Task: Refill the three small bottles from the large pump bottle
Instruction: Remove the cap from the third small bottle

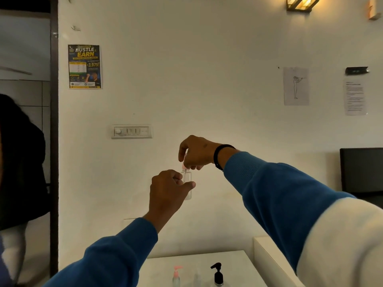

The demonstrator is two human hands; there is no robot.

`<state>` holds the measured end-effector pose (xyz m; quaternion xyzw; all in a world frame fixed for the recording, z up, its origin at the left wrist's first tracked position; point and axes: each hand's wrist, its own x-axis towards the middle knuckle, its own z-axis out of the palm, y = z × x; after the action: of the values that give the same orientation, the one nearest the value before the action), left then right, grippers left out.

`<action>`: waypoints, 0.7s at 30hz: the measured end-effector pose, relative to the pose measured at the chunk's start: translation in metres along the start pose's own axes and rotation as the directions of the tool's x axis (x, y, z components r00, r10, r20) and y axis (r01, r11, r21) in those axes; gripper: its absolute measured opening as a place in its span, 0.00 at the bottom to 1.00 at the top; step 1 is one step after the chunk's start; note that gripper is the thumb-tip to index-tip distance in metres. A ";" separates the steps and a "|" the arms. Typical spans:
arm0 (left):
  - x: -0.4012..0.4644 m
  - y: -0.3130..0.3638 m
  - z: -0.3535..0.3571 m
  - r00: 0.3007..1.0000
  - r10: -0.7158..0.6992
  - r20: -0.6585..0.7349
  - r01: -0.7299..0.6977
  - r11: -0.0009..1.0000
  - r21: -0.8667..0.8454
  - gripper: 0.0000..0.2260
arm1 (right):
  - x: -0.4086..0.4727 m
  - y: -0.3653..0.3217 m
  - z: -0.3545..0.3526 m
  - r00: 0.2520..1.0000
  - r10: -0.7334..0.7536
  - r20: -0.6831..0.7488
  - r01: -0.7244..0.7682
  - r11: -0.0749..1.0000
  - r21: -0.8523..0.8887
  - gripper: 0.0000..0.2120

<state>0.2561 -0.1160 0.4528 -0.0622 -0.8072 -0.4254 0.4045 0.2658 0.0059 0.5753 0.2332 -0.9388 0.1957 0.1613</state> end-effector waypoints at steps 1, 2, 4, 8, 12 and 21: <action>-0.001 -0.001 0.000 1.000 -0.001 0.003 0.001 1.000 0.003 0.16 | -0.001 0.000 0.000 1.000 -0.013 0.005 0.013 1.000 0.011 0.13; -0.002 -0.003 0.000 1.000 -0.002 0.002 0.002 1.000 0.002 0.16 | -0.001 0.000 0.001 1.000 -0.021 -0.009 0.021 1.000 0.019 0.16; -0.002 -0.004 0.000 1.000 0.000 -0.005 -0.001 1.000 -0.008 0.16 | -0.001 0.002 0.003 0.998 -0.012 -0.060 0.015 0.999 0.044 0.18; -0.002 -0.001 -0.001 1.000 0.008 -0.013 -0.009 1.000 -0.013 0.16 | -0.002 0.007 0.010 0.998 0.027 -0.061 -0.025 0.999 0.041 0.17; -0.003 -0.001 -0.001 1.000 0.028 -0.005 -0.028 1.000 0.007 0.15 | -0.003 0.009 0.013 0.995 -0.008 -0.098 0.009 1.000 0.009 0.10; -0.003 -0.013 -0.001 1.000 0.018 -0.014 -0.018 1.000 0.006 0.18 | -0.008 0.015 -0.009 0.974 -0.032 -0.222 0.056 0.993 0.104 0.07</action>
<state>0.2535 -0.1245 0.4425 -0.0650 -0.8050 -0.4197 0.4142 0.2669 0.0249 0.5758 0.2391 -0.8976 0.2678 0.2558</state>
